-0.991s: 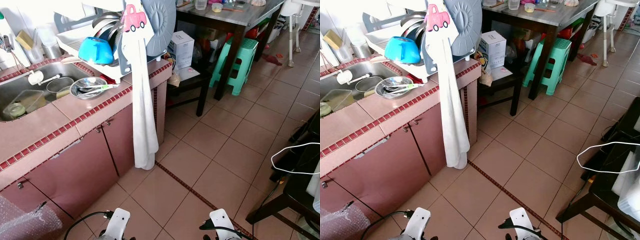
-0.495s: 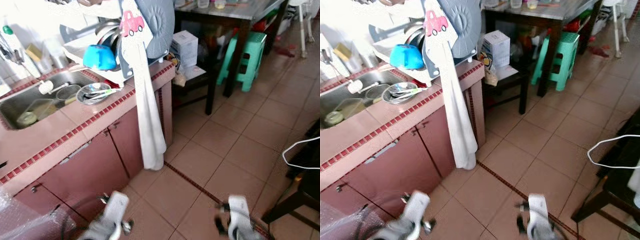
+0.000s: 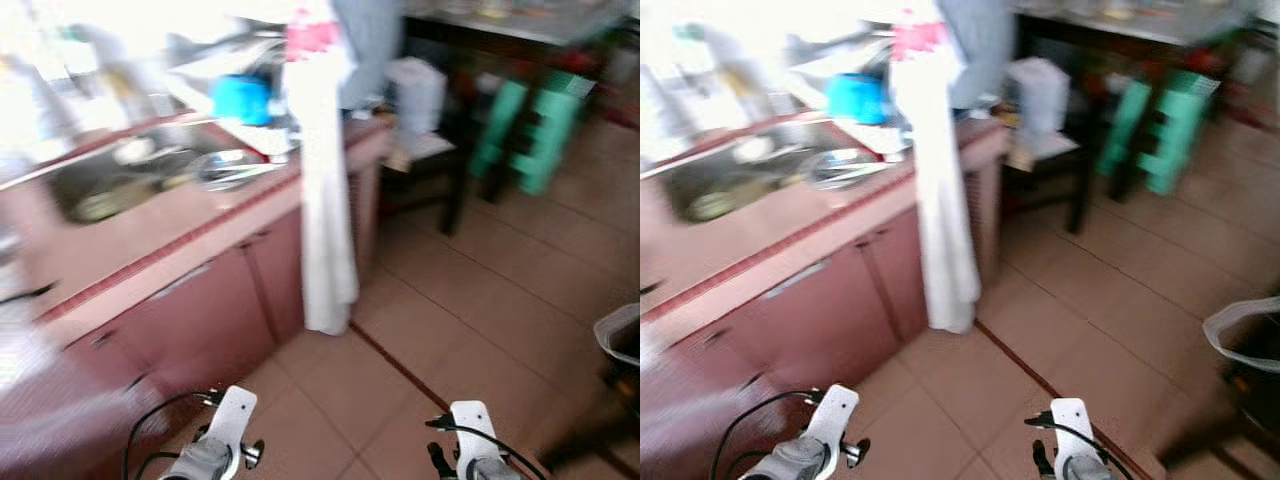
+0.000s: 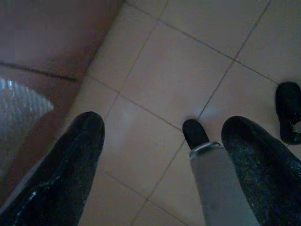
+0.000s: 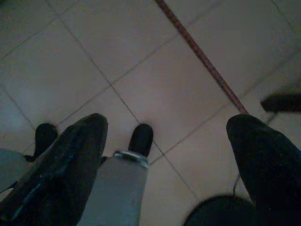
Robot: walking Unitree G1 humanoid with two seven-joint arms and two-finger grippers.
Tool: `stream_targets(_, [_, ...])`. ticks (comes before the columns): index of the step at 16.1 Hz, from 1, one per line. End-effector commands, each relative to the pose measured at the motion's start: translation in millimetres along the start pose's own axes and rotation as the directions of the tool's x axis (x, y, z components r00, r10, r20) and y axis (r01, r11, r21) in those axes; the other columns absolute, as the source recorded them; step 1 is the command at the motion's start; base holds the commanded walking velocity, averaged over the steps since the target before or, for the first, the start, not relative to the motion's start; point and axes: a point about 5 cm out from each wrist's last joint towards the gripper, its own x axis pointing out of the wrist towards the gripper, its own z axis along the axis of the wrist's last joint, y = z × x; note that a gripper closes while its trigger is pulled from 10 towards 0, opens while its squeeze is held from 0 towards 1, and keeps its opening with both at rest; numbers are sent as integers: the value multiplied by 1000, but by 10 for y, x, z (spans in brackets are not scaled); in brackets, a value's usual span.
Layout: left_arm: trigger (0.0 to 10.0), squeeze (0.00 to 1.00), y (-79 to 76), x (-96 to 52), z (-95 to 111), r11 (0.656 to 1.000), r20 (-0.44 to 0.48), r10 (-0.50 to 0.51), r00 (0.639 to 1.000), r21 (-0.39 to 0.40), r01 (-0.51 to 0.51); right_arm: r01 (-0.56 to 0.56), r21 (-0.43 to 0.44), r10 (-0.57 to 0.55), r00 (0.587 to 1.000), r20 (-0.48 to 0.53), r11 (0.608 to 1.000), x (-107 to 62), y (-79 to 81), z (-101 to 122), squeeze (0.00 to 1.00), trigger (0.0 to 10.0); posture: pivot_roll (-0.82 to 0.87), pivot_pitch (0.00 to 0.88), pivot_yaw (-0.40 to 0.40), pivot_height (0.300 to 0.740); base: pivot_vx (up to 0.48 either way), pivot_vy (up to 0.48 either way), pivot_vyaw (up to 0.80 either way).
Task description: Kitchen organization
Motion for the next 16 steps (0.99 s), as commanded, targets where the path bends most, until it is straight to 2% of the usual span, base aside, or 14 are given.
stream_targets(1, [10000, 0, 13, -7, -68, 1000, -20, -6, 1000, 9, 6, -40, -31, 41, 999, 24, 999, 13, 125, 64, 0, 10000, -104, 0, 102, 740, 0, 0, 800])
stream_targets(2, [10000, 0, -8, -8, -79, 999, -10, -28, 1000, -43, 27, -51, -49, 51, 999, 15, 998, 10, 174, 30, 0, 10000, -102, 0, 103, 740, 0, 0, 800])
stream_targets(3, [10000, 0, 0, -10, -41, 992, 52, -15, 999, -128, 22, -67, -81, 67, 998, -4, 994, 0, 233, -50, 0, 10000, -97, 0, 104, 740, 0, 0, 800])
stream_targets(4, [10000, 0, 10, -11, -27, 986, 60, -10, 998, -168, 20, -69, -86, 69, 998, -5, 994, -2, 239, -62, 0, 10000, -97, 0, 105, 740, 0, 0, 800])
stream_targets(6, [10000, 0, 19, -12, -2, 989, 65, -30, 997, -139, 39, -70, -97, 70, 998, -6, 993, -2, 232, -60, 0, 10000, -94, 0, 100, 740, 0, 0, 800])
stream_targets(8, [10000, 0, 29, -20, -100, 998, -4, -61, 998, -13, 61, -43, -112, 45, 999, 11, 993, 4, 94, 21, 0, 10000, -99, 0, 103, 740, 0, 0, 794])
stream_targets(10, [10000, 0, 26, -25, -150, 998, -14, -69, 998, -8, 69, -40, -114, 42, 999, 13, 993, 6, 96, 31, 0, 10000, -100, 0, 102, 740, 0, 0, 794])
stream_targets(12, [10000, 0, -11, -28, -197, 995, -23, -94, 995, -18, 94, -55, -115, 57, 998, 14, 992, 5, 175, 7, 0, 10000, -98, 0, 101, 740, 0, 0, 794])
stream_targets(13, [10000, 0, -28, -28, -208, 993, -26, -107, 994, -47, 105, -60, -114, 62, 998, 14, 992, 4, 191, 0, 0, 10000, -95, 0, 100, 740, 0, 0, 463])
stream_targets(16, [10000, 0, -29, -24, -189, 992, -6, -79, 997, -97, 78, -65, -114, 68, 997, 21, 991, 4, 168, 12, 0, 10000, -66, 0, 66, 740, 0, 0, 0])
